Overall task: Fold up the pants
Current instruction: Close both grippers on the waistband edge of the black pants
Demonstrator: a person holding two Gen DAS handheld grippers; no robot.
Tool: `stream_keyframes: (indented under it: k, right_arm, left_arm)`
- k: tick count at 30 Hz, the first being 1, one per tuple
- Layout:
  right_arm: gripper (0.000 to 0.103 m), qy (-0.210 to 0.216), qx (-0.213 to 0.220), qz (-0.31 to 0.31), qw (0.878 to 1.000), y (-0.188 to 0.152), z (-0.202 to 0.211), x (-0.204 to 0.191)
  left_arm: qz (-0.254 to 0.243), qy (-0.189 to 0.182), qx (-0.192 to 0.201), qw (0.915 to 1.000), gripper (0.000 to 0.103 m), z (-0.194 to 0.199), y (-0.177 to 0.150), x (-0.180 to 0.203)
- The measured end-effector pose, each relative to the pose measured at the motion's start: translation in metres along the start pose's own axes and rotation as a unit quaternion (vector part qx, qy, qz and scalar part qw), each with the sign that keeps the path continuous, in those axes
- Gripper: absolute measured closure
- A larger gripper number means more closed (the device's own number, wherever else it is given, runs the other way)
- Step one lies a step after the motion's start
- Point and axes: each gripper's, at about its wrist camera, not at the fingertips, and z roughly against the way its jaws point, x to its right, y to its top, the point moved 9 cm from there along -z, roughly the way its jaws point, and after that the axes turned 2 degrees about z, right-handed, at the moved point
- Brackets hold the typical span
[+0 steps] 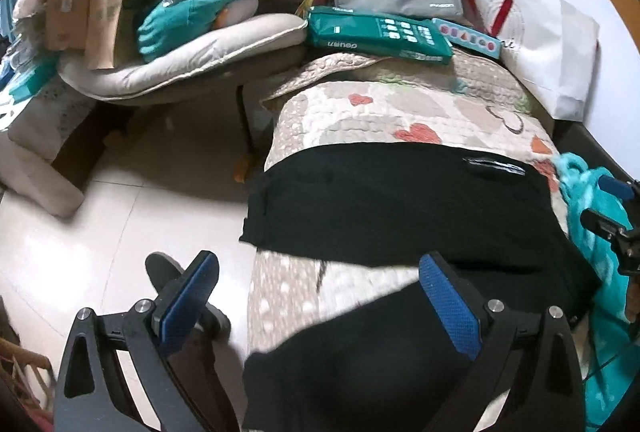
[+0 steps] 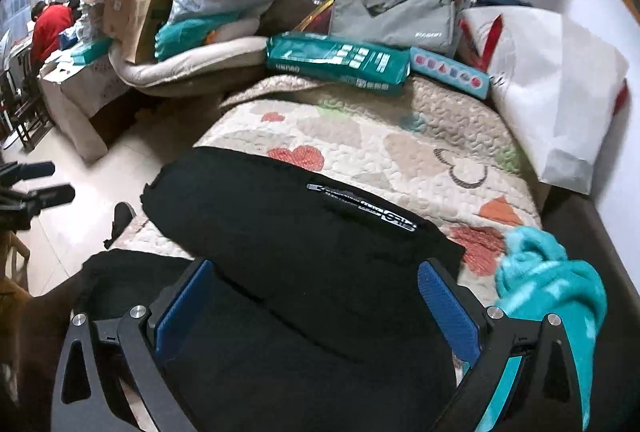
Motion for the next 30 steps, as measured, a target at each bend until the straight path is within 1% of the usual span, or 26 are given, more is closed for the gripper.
stream_keyframes:
  k: [2, 4, 6, 7, 8, 9, 11, 13, 15, 17, 18, 20, 22, 23, 25, 26, 27, 28, 30]
  right_arm:
    - [0.0, 0.001, -0.011, 0.007, 1.0, 0.004, -0.022, 0.005]
    - [0.0, 0.001, -0.022, 0.007, 1.0, 0.008, -0.045, 0.012]
    - [0.001, 0.004, -0.032, 0.005, 0.999, 0.012, -0.067, 0.016]
    - [0.001, 0.005, -0.039, 0.005, 0.999, 0.014, -0.08, 0.018]
    - [0.001, 0.007, -0.045, 0.005, 0.999, 0.016, -0.09, 0.019]
    - [0.001, 0.007, -0.049, 0.003, 0.999, 0.018, -0.099, 0.02]
    - [0.001, 0.005, -0.057, -0.004, 0.998, 0.021, -0.118, 0.024]
    - [0.001, 0.014, -0.061, -0.021, 0.998, 0.021, -0.132, 0.027]
    - [0.001, 0.021, -0.06, -0.03, 0.997, 0.02, -0.138, 0.029]
    - [0.001, 0.025, -0.06, -0.031, 0.997, 0.018, -0.142, 0.033]
    - [0.001, 0.023, -0.061, -0.029, 0.997, 0.017, -0.144, 0.038]
    - [0.001, 0.027, -0.062, -0.029, 0.997, 0.015, -0.146, 0.045]
    - [0.001, 0.031, -0.06, -0.03, 0.997, 0.018, -0.148, 0.054]
    - [0.002, 0.032, -0.058, -0.031, 0.997, 0.021, -0.149, 0.058]
    - [0.002, 0.035, -0.052, -0.032, 0.997, 0.03, -0.151, 0.067]
    - [0.002, 0.037, -0.049, -0.031, 0.998, 0.036, -0.152, 0.07]
    - [0.002, 0.04, -0.048, -0.03, 0.998, 0.04, -0.154, 0.072]
    - [0.002, 0.042, -0.047, -0.026, 0.998, 0.046, -0.157, 0.073]
    - [0.002, 0.047, -0.05, -0.019, 0.997, 0.053, -0.165, 0.072]
  left_arm:
    - [0.001, -0.011, -0.009, 0.9999, 0.003, -0.023, 0.006, -0.002]
    - [0.0, -0.018, -0.016, 0.9997, 0.008, -0.045, 0.01, -0.004]
    - [0.001, -0.022, -0.033, 0.9992, 0.023, -0.069, 0.013, -0.007]
    - [0.003, -0.024, -0.039, 0.999, 0.027, -0.077, 0.014, -0.009]
    - [0.006, -0.028, -0.045, 0.9986, 0.035, -0.088, 0.016, -0.012]
    - [0.009, -0.029, -0.052, 0.9982, 0.038, -0.099, 0.019, -0.014]
    - [0.017, -0.033, -0.056, 0.9978, 0.038, -0.12, 0.032, -0.02]
    - [0.015, -0.035, -0.06, 0.9975, 0.038, -0.136, 0.043, -0.022]
    - [0.006, -0.039, -0.062, 0.9973, 0.038, -0.156, 0.059, -0.022]
    - [-0.002, -0.031, -0.064, 0.9974, 0.038, -0.175, 0.074, -0.023]
    - [-0.002, -0.035, -0.064, 0.9973, 0.038, -0.182, 0.08, -0.024]
    - [0.004, -0.058, -0.077, 0.9953, 0.038, -0.199, 0.089, -0.02]
    - [0.001, -0.071, -0.095, 0.993, 0.037, -0.213, 0.089, -0.016]
    - [-0.008, -0.073, -0.104, 0.9919, 0.037, -0.22, 0.087, -0.013]
    - [-0.041, -0.08, -0.121, 0.9887, 0.029, -0.231, 0.077, -0.005]
    - [-0.067, -0.079, -0.107, 0.9888, 0.019, -0.231, 0.074, 0.001]
    - [-0.083, -0.078, -0.1, 0.9885, 0.016, -0.23, 0.072, 0.004]
    - [-0.1, -0.08, -0.094, 0.9873, 0.016, -0.229, 0.069, 0.008]
    - [-0.106, -0.086, -0.088, 0.9868, 0.016, -0.227, 0.066, 0.012]
